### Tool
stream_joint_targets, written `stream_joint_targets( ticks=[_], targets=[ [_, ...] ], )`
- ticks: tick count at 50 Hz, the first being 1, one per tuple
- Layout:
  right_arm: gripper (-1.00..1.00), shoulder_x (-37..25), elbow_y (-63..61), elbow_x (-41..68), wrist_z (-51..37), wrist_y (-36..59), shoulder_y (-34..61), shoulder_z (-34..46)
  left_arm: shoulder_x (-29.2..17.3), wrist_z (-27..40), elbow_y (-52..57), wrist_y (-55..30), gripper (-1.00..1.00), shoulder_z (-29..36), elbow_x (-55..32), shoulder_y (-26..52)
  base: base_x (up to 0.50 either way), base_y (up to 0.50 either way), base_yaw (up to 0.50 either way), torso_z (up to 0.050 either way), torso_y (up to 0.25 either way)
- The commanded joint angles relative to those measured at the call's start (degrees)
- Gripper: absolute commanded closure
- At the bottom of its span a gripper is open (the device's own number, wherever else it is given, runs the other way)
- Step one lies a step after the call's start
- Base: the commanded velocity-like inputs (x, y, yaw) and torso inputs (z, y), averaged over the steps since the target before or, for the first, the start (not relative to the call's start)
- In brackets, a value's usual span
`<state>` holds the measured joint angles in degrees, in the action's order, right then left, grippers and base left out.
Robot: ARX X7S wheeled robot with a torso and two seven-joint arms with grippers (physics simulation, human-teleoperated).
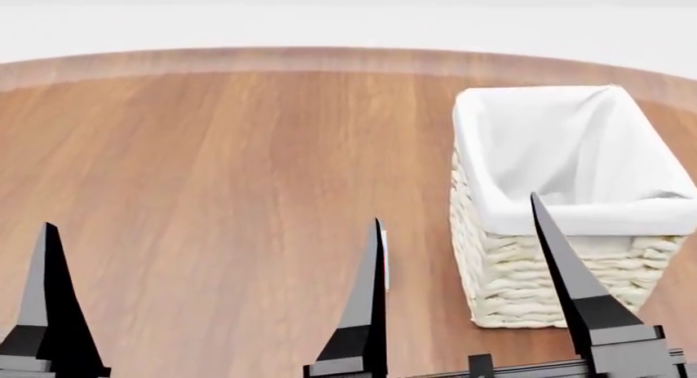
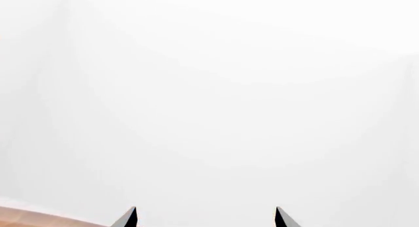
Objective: Pick up the alphabet soup and the cream cheese box, and put them in the basket.
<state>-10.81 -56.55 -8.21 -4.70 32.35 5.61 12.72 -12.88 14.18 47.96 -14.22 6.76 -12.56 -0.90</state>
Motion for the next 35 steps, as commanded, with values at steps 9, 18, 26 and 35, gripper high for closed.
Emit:
stream_joint_targets(
  ticks=[9,18,26,35],
  targets=[
    [-1.0,-0.3,0.48,1.08,-0.44,-0.32,0.08,-0.02,-0.86,0.84,-1.04,0.72,-1.0,0.74,-0.15,0.28,0.22,0.0,0.0,0.0,0.001],
    [-1.0,-0.38,0.59,1.27,-0.75,-0.19,0.33,0.24,-1.51,1.52,-1.03,0.8,-1.0,0.89,-0.54,0.37,0.23,0.0,0.0,0.0,0.0],
    [-1.0,-0.55,0.53,1.91,-0.84,-0.26,0.22,0.03,-2.11,1.95,-0.83,0.5,-1.0,1.62,-0.41,0.66,0.23,0.0,0.0,0.0,0.0],
    [-1.0,-0.76,0.22,2.26,-0.99,0.13,0.3,-0.02,-2.51,2.41,-0.88,0.54,-1.0,2.08,-0.47,0.74,0.23,0.0,0.0,0.0,0.001]
  ],
)
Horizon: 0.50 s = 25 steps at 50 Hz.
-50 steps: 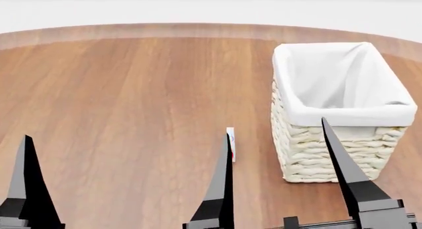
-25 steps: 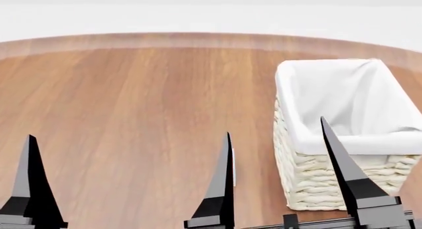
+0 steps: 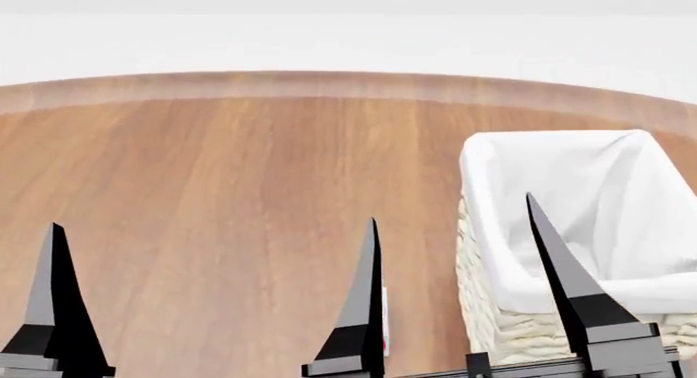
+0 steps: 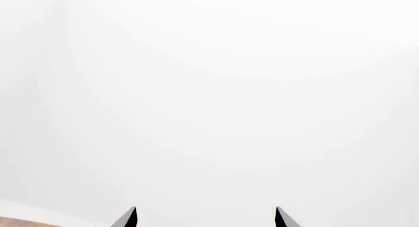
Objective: Pick up the alphabet soup and the cream cheese box, and put them in the basket.
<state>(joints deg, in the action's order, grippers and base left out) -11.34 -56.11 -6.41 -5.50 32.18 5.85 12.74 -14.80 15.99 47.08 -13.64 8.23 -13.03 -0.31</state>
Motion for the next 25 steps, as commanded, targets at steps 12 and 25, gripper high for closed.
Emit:
stream_joint_targets(
  ticks=[12,25],
  targets=[
    [-1.0,1.16,0.12,5.27,0.38,-0.09,-0.32,-2.32,-1.24,1.24,0.23,-0.09,-1.0,1.02,-0.26,0.24,0.22,0.0,0.0,0.0,0.001],
    [-1.0,-0.02,1.11,4.73,-0.5,-2.17,-0.79,-1.59,-1.91,1.92,0.24,-1.2,-1.0,2.36,0.73,0.97,0.01,0.0,0.0,0.0,-0.04]
  ],
)
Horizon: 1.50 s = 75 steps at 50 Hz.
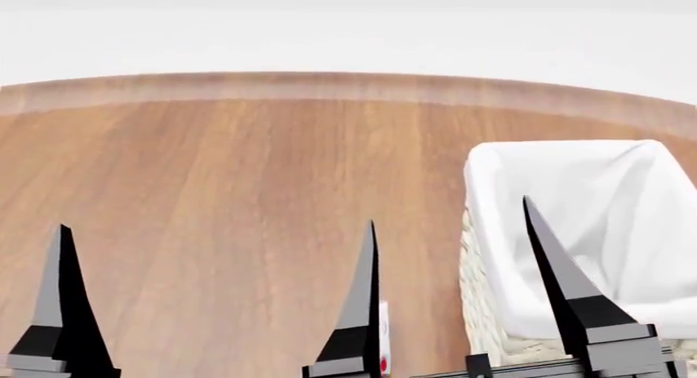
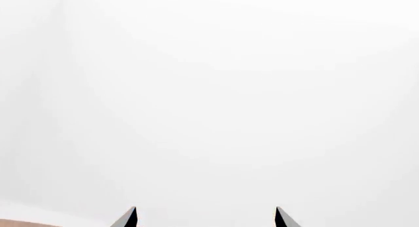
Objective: Pick up the alphabet soup and the cream cheese box, and put them in the basket.
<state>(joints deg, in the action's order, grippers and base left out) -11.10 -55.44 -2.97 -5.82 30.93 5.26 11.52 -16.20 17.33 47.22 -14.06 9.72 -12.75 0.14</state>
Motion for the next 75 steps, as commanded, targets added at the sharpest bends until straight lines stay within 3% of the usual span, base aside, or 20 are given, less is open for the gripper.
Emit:
stream_joint_targets(
  ticks=[1,46,75],
  targets=[
    [-1.0,-0.34,0.67,1.22,-0.26,-1.13,-0.27,-0.22,-0.56,0.61,-0.06,-0.59,-1.0,0.94,0.56,0.43,0.0,0.0,0.0,0.0,-0.109],
    [-1.0,-2.62,3.12,0.88,-3.53,-6.04,-2.45,1.35,-2.2,2.15,-0.49,0.4,-1.0,2.02,-0.07,-0.04,0.0,0.0,0.0,0.0,-0.109],
    [-1.0,-3.24,1.94,1.79,-4.77,-3.99,-1.12,1.04,-2.82,2.95,-0.9,0.32,-1.0,3.21,-0.22,0.6,0.0,0.0,0.0,0.0,-0.109]
  ],
)
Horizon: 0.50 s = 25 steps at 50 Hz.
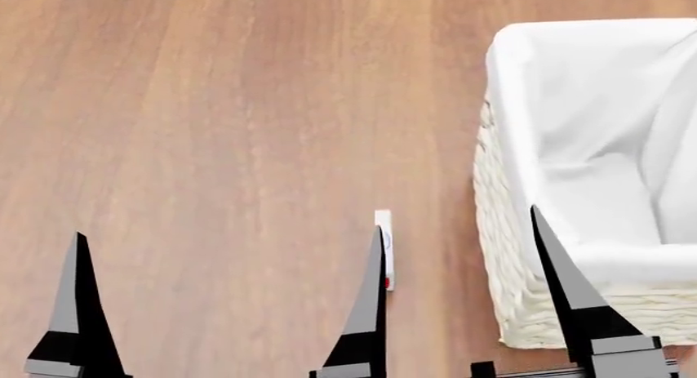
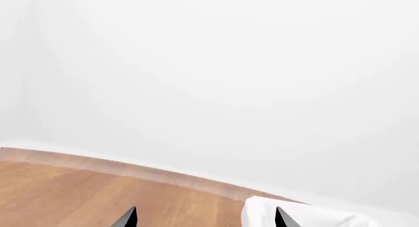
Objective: Pick up the alphabet soup and the cream cheese box, and put them in the basket.
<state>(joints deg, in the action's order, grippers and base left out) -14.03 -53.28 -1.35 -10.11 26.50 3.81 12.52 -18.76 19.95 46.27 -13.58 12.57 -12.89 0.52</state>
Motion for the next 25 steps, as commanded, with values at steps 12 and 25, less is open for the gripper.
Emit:
stream_joint_targets(
  ticks=[12,25],
  targets=[
    [-1.0,-0.78,0.05,0.65,-1.07,-0.27,0.2,-0.17,-0.51,0.73,-0.16,0.23,-1.0,0.95,0.39,0.2,0.0,0.0,0.0,0.0,-0.108],
    [-1.0,-1.09,0.19,1.3,-1.59,-0.48,0.11,-0.15,-0.79,1.1,-0.24,0.42,-1.0,1.39,0.48,0.18,0.0,0.0,0.0,0.0,-0.109]
  ],
)
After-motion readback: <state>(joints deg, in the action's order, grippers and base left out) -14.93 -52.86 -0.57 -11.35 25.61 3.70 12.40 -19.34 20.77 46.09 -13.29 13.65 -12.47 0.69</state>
